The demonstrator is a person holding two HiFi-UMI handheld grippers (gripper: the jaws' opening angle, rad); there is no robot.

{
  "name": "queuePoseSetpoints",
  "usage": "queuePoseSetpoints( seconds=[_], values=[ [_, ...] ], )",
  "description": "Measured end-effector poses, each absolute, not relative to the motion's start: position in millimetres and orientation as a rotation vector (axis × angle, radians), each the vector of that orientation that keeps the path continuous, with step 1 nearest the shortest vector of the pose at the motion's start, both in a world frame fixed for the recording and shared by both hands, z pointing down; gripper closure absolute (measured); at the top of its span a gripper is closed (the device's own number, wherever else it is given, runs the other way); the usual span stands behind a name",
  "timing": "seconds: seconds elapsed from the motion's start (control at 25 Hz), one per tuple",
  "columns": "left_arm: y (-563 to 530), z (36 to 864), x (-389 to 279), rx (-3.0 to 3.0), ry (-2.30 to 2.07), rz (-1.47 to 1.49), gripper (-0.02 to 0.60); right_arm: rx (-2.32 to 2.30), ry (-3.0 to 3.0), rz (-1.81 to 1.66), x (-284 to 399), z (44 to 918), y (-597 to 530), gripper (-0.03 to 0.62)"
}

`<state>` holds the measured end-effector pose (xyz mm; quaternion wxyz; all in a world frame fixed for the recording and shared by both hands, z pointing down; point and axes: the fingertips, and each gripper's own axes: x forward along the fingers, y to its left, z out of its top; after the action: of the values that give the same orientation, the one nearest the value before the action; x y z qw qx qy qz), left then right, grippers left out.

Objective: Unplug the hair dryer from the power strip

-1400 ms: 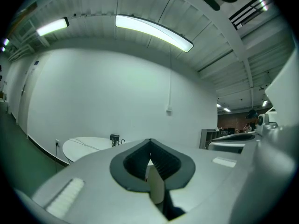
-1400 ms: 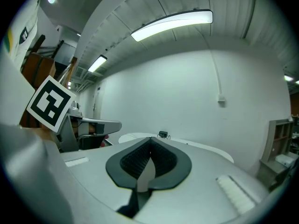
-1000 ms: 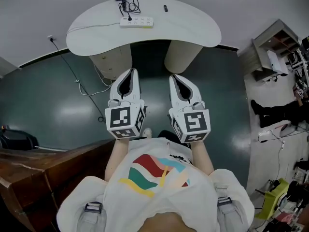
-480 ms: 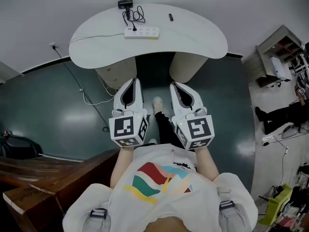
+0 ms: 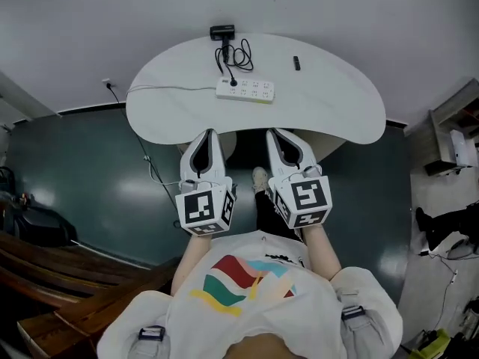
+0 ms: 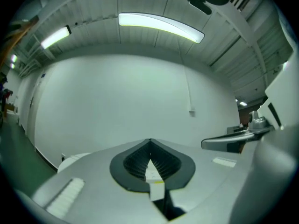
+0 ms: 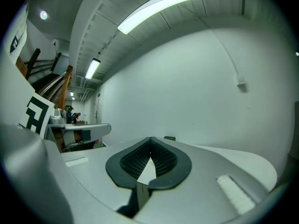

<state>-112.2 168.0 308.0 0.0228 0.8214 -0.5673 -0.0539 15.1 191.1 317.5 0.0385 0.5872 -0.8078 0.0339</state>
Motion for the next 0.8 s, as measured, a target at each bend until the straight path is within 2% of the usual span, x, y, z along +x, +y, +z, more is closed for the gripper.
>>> queuePoseSetpoints(
  seconds=[0.44,0.8],
  values=[
    [-53,303,-82,2.446,-1.918,-0.139,0.581,1.59,-2.474,0.084,63,338,-46,0.582],
    [-130,342,-67,2.379,-1.845,-0.016,0.581,1.56,-2.49,0.267,74,366,-118,0.582]
  ],
)
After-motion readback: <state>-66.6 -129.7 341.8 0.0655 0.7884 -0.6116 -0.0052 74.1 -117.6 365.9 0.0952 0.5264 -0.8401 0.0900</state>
